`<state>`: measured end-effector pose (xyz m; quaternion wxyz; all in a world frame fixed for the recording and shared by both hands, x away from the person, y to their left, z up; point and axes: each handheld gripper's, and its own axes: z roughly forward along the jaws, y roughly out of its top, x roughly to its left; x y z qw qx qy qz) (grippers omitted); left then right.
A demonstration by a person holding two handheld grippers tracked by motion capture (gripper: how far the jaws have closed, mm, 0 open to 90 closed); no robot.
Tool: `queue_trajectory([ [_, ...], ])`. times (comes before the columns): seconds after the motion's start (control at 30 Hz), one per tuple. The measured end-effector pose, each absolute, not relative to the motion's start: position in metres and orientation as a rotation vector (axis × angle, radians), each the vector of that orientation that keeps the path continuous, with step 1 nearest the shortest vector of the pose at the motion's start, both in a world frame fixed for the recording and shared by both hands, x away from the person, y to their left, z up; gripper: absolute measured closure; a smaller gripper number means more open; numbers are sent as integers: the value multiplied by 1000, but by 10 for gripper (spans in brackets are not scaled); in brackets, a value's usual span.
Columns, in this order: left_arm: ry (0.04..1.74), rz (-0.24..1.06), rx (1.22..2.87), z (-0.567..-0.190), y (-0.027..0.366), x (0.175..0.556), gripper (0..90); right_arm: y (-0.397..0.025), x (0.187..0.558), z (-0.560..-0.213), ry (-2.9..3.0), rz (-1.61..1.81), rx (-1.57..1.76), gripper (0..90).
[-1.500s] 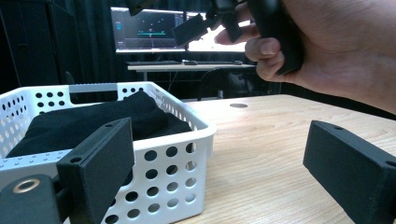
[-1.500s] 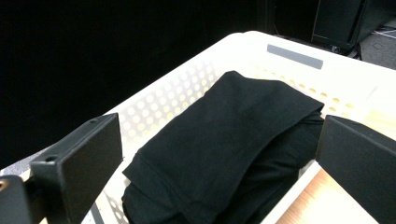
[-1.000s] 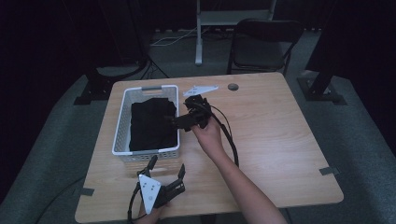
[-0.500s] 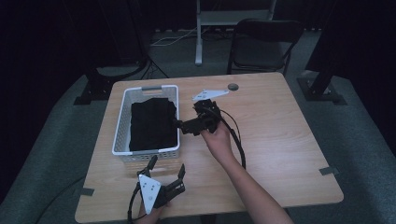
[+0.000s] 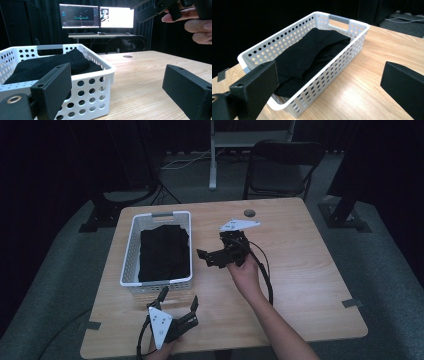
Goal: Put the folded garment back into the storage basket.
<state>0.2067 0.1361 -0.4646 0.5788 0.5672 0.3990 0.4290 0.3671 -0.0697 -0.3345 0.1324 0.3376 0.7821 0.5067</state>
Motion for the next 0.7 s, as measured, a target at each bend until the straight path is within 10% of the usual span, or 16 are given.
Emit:
queue_trajectory([
  [0.7, 933, 1002, 1323, -465, 136, 207, 102, -108, 338, -338, 2232, 1424, 990, 13],
])
